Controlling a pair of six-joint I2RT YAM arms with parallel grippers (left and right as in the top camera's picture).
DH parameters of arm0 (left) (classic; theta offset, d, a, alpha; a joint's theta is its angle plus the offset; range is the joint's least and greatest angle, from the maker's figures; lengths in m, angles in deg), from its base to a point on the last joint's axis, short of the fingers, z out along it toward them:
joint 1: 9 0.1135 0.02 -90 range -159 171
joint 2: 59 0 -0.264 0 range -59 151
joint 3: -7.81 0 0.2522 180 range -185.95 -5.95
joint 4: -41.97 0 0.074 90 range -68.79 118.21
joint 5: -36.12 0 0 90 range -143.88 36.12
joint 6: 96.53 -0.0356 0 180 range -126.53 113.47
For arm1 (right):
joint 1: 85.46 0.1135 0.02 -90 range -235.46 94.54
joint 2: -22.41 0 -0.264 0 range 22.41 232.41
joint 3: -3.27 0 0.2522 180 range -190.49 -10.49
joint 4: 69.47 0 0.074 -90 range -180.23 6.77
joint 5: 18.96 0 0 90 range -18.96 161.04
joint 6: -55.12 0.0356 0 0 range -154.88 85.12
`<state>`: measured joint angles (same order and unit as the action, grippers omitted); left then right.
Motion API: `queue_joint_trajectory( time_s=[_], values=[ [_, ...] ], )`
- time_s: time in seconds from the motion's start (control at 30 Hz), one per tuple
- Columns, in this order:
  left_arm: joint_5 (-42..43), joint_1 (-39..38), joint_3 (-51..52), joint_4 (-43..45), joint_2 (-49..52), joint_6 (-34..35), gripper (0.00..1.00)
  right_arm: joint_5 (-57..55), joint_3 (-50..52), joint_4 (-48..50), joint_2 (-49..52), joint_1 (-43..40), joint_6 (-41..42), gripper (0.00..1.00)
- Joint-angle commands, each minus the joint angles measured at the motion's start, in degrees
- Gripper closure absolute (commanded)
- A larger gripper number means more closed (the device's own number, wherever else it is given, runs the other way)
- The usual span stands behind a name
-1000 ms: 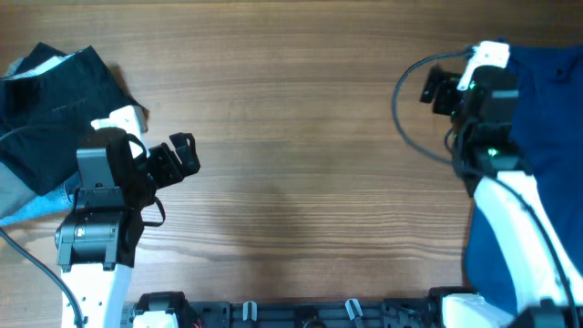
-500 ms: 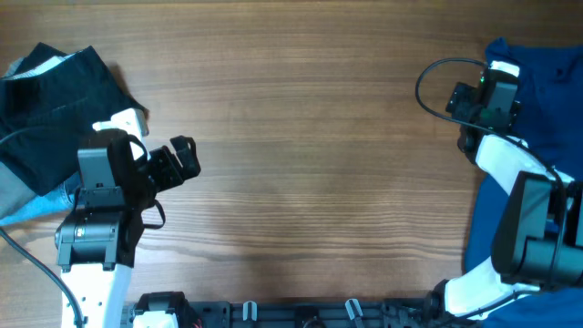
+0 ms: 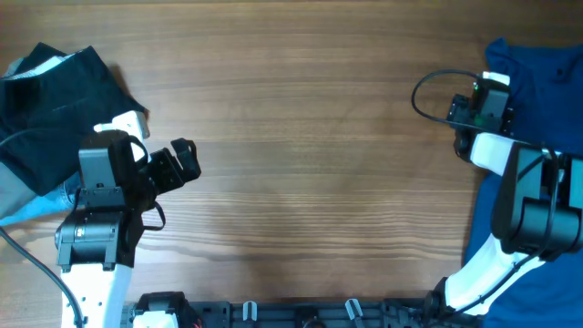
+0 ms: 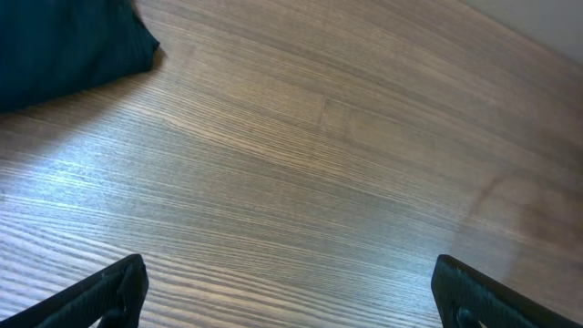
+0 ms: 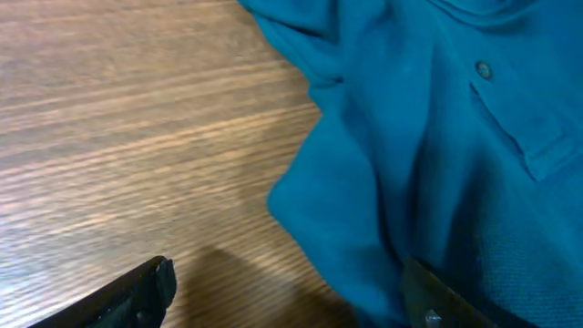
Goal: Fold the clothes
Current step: 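Reach the right gripper to the teal polo shirt and grasp it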
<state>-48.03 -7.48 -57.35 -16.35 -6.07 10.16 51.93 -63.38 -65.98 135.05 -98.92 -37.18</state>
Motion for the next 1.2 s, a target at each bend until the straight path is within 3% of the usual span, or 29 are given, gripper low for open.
queue_joint_trajectory(
  time_s=[0.0, 0.2, 0.23, 0.27, 0.4, 0.53, 0.77, 1.1, 1.17],
  values=[
    [-0.3, 0.3, -1.0, 0.1, 0.1, 0.1, 0.0, -1.5, -0.7, -0.1, 1.4, -1.6, -0.7, 0.21],
    [-0.3, 0.3, -1.0, 0.0, 0.1, 0.1, 0.0, -1.5, -0.7, -0.1, 1.4, -2.9, -0.5, 0.68],
    [-0.3, 0.3, -1.0, -0.1, 0.1, 0.1, 0.0, -1.5, -0.7, -0.1, 1.4, -3.1, -0.5, 0.78],
    [-0.3, 0.4, -1.0, -0.4, 0.1, 0.1, 0.0, -1.5, -0.7, 0.0, 1.4, -3.1, -0.4, 0.96],
    [-0.3, 0.4, -1.0, -0.5, 0.1, 0.1, 0.0, -0.6, -0.7, -0.1, 0.0, -2.9, -0.1, 0.96],
    [-0.3, 0.4, -1.0, -0.8, 0.1, 0.1, 0.0, 7.0, -0.7, -1.3, -5.2, -2.9, -0.3, 0.96],
    [-0.3, 0.4, -1.0, -2.0, 0.1, 0.1, 0.0, 22.5, -0.7, -2.4, -22.3, -2.9, 3.0, 0.96],
    [-0.3, 0.4, -1.0, -2.0, 0.1, 0.1, 0.0, 23.8, -0.9, -2.1, -44.0, -2.9, 7.4, 0.96],
    [-0.3, 0.4, -1.0, -2.0, 0.1, 0.1, 0.0, 29.8, -1.4, -2.1, -46.2, -2.9, 9.0, 0.96]
  ],
)
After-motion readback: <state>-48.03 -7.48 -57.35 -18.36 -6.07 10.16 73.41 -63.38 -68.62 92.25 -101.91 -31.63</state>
